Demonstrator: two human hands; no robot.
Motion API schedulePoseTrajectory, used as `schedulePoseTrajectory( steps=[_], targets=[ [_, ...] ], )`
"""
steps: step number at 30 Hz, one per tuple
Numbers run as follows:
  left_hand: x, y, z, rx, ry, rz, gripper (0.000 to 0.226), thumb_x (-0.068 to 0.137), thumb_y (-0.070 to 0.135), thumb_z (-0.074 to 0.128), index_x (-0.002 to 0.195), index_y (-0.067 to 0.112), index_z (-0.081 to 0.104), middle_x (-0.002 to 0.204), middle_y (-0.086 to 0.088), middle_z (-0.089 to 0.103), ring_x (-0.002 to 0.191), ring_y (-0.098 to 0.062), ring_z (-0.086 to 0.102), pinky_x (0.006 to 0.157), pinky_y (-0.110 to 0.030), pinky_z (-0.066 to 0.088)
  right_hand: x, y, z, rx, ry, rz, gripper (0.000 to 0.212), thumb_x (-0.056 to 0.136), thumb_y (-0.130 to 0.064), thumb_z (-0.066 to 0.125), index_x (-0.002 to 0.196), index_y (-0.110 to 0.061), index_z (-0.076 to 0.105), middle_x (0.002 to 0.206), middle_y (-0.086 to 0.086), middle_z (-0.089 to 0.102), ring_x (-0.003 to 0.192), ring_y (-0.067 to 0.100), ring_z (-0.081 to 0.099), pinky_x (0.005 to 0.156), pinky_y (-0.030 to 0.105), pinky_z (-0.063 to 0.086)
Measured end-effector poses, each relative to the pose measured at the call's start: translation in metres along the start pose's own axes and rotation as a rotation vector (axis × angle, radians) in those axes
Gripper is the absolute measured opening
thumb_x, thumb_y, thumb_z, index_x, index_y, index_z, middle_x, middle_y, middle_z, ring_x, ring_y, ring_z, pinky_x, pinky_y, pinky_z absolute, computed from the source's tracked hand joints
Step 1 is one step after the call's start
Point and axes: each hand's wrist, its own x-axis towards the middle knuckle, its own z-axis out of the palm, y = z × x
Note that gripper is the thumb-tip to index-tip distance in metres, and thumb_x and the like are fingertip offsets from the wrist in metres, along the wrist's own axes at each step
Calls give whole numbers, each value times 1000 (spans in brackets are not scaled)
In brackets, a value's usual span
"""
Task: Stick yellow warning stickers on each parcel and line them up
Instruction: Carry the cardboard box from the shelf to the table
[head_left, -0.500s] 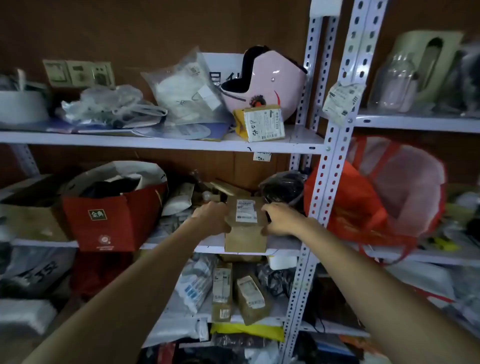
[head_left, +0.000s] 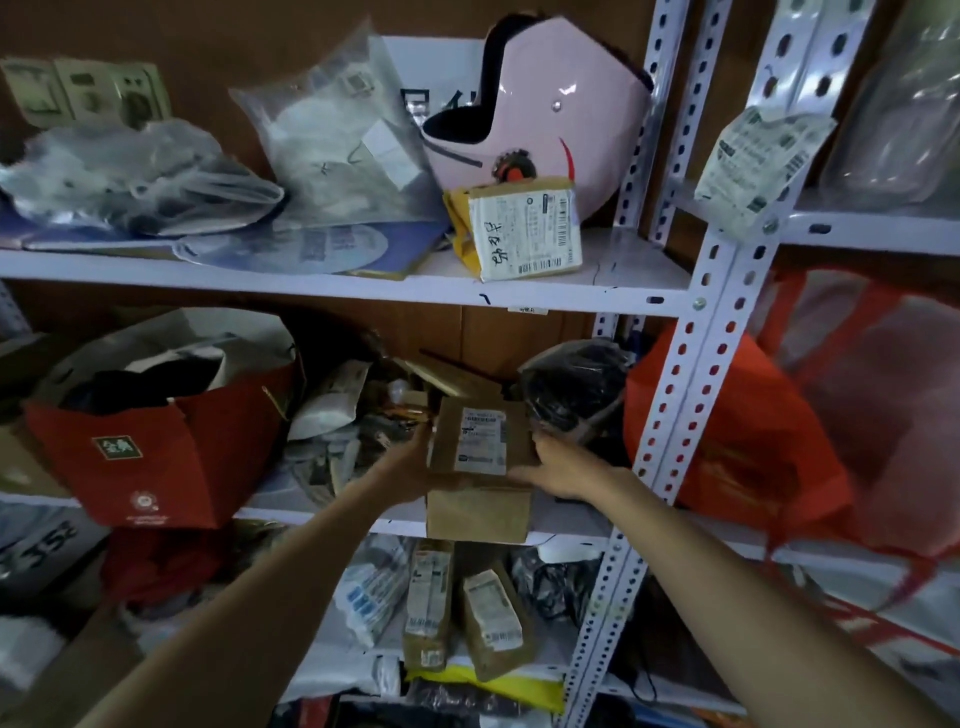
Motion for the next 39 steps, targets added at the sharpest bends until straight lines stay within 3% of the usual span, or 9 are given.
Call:
schedulePoseTrajectory(
  steps=[3,7,9,12,15,19,26,33,39],
  targets=[
    [7,-11,12,-349,-28,-101,111,50,63,83,142,18,38,131,-4,53,122,-27,52,104,-43,44,16,14,16,70,-2,86,69,94,-47,52,148,-13,25,151,7,36,137,24,38,108,31,34],
    [17,-22,29,-491,42,-59,91,56,55,85,131,17,50,112,3,64,109,-23,62,89,-39,55,34,18,44,229,30,64,77,93,-41,56,151,-16,12,147,3,40,135,23,40,107,31,35],
    [16,-22,31,-565,47,-35,75,65,34,86,129,12,51,103,7,66,104,-23,65,81,-30,57,41,20,59,385,112,86,76,89,-36,65,146,-12,20,138,0,49,131,19,45,103,28,38],
    [14,-23,31,-672,19,-30,94,53,47,84,135,18,47,114,0,67,108,-23,64,89,-42,56,48,29,74,676,204,165,68,81,-27,75,134,-9,37,125,0,61,119,18,55,98,30,44],
    [10,-24,32,-665,5,-30,102,52,51,83,141,25,40,120,-1,66,111,-23,62,92,-46,54,45,33,83,823,159,236,65,76,-40,76,129,-18,45,118,-4,64,110,17,61,95,36,50],
    [-2,-24,30,-623,29,-1,95,55,46,85,138,25,43,119,0,65,111,-22,61,92,-43,54,35,25,86,846,189,226,61,83,-27,74,131,-15,39,119,-2,61,113,18,58,98,36,48],
    [-21,-67,27,-675,-20,-8,133,26,59,93,142,20,40,126,-7,62,115,-29,60,93,-50,52,-5,-25,112,801,290,175,69,87,-14,69,140,-10,26,120,-7,55,117,12,52,94,25,43],
    [-84,-58,8,-562,-56,125,82,66,16,87,137,17,46,119,-1,60,110,-21,57,85,-35,52,-63,-67,142,850,422,251,76,88,-19,67,146,-14,18,124,-6,55,119,14,53,102,33,43],
    [-117,-26,35,-542,-221,291,84,51,32,92,127,24,57,118,6,65,110,-15,60,93,-38,52,-140,-68,153,865,616,361,69,89,-14,66,142,-12,22,125,-2,55,118,15,54,96,23,45]
  ],
)
